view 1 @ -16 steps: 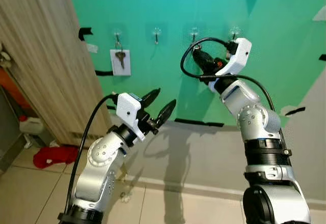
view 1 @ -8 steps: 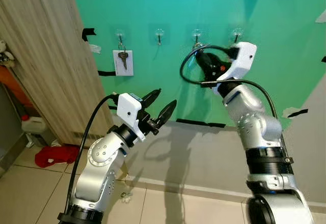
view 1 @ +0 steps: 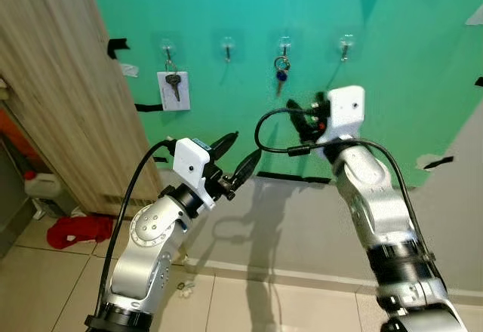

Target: Hang keys on a hook

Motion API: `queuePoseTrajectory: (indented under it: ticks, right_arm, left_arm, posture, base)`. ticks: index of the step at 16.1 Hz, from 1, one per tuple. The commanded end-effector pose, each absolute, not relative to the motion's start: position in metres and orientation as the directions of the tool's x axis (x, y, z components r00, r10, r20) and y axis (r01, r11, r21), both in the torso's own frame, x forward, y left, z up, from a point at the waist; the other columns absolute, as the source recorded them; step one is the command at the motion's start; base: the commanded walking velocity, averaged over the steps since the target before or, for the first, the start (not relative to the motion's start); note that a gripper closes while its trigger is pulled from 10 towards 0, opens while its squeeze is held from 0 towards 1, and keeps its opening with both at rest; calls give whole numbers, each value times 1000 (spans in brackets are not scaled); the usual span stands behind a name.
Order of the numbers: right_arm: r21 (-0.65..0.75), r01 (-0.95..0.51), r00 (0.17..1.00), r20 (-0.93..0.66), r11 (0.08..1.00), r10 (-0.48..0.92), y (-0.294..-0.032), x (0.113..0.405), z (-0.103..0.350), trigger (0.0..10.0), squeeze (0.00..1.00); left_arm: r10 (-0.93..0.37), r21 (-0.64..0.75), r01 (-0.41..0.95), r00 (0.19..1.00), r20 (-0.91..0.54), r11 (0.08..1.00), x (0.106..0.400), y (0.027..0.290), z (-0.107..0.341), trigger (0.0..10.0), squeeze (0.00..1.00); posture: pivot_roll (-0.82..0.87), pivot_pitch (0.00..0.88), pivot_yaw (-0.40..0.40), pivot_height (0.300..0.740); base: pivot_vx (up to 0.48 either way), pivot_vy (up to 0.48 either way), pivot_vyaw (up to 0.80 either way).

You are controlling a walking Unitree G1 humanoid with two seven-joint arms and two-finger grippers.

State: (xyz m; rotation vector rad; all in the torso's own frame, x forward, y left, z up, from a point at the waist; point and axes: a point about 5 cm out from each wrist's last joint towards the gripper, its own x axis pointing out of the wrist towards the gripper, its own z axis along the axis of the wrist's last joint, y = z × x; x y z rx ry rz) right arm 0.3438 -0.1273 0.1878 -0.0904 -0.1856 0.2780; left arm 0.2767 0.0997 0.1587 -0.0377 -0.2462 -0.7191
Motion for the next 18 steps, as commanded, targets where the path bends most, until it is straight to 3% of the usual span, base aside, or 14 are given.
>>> queuePoseTrajectory:
  ticks: [1, 3, 6, 11, 14, 15, 16, 17, 18]
  right_arm:
    - [-158, -246, 939, 206, 956, 276, -128, 339, 192, 10000, 1000]
    - [-186, -215, 939, 232, 959, 256, -135, 329, 188, 10000, 1000]
    - [-113, -123, 972, 185, 986, 143, -160, 298, 158, 10000, 1000]
    - [41, -16, 997, 77, 999, 13, -190, 266, 111, 10000, 1000]
    - [59, -125, 992, 1, 990, 125, -183, 249, 101, 10000, 1000]
    - [32, -141, 990, -7, 989, 141, -181, 248, 100, 10000, 1000]
    - [-87, -215, 976, -52, 973, 211, -173, 248, 98, 10000, 937]
    - [-95, -222, 974, -60, 970, 217, -172, 249, 97, 10000, 937]
    - [-54, -166, 984, -75, 985, 161, -180, 242, 97, 10000, 0]
  left_arm:
    - [-653, 67, 659, 718, 242, 749, 276, 99, 162, 10000, 0]
    - [-637, 83, 638, 734, 237, 766, 276, 103, 162, 10000, 0]
    - [-537, 40, 541, 817, 209, 840, 273, 120, 158, 10000, 0]
    - [-221, -198, 250, 962, 160, 948, 268, 152, 141, 10000, 0]
    - [-192, -105, 203, 976, 107, 974, 249, 166, 122, 10000, 0]
    - [-200, -78, 209, 974, 104, 975, 246, 166, 120, 10000, 0]
    - [-175, -59, 179, 982, 69, 982, 233, 173, 105, 10000, 0]
    - [-166, -64, 169, 984, 60, 984, 230, 175, 102, 10000, 0]
    - [-137, -67, 137, 991, 7, 988, 213, 184, 93, 10000, 0]
  posture:
    - [-24, 0, 41, 740]
    - [-24, 0, 39, 740]
    - [-41, 0, 51, 740]
    - [-64, 0, 43, 740]
    - [-81, 0, 26, 740]
    - [-82, 0, 26, 740]
    - [-97, 0, 17, 740]
    - [-97, 0, 17, 740]
    - [-89, 0, 0, 740]
  base:
    - [0, 0, 0]
    - [0, 0, 0]
    - [0, 0, 0]
    - [0, 0, 0]
    - [0, 0, 0]
    - [0, 0, 0]
    - [0, 0, 0]
    - [0, 0, 0]
    - [0, 0, 0]
